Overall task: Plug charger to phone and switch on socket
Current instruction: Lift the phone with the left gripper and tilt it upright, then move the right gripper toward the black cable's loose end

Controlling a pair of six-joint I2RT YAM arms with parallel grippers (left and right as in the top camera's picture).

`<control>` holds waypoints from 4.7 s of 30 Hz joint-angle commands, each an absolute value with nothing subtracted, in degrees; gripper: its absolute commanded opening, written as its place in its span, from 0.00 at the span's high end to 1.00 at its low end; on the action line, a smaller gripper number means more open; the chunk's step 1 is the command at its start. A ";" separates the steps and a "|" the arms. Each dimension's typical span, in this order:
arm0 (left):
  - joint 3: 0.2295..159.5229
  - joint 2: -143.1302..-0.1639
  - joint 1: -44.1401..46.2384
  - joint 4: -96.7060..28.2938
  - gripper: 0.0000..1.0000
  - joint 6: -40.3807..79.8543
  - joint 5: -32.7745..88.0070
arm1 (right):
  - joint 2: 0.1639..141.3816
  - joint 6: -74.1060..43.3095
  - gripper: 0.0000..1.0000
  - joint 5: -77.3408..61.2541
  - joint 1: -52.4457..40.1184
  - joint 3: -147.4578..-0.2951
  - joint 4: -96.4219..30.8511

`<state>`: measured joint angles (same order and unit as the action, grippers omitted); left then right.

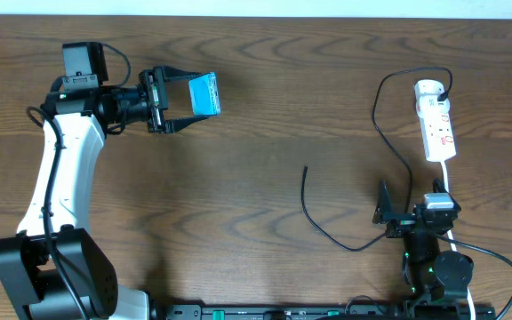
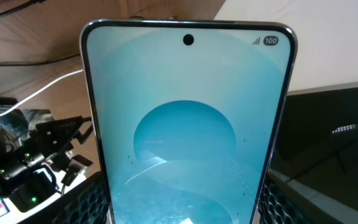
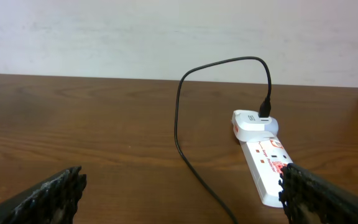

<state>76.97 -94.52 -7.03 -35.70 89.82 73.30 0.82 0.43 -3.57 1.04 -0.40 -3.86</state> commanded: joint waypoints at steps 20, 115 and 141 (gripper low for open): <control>78.72 -94.41 -6.94 -35.07 0.93 69.76 65.32 | 0.38 -0.19 0.01 -3.36 0.67 -0.32 -4.10; 77.03 -94.41 3.36 -58.83 0.93 39.03 10.44 | 110.17 -51.86 0.07 9.96 -27.49 -90.04 -58.70; 77.03 -94.41 3.36 -59.09 0.93 39.00 10.44 | 115.57 -41.76 0.09 -1.13 -30.02 -87.00 -61.28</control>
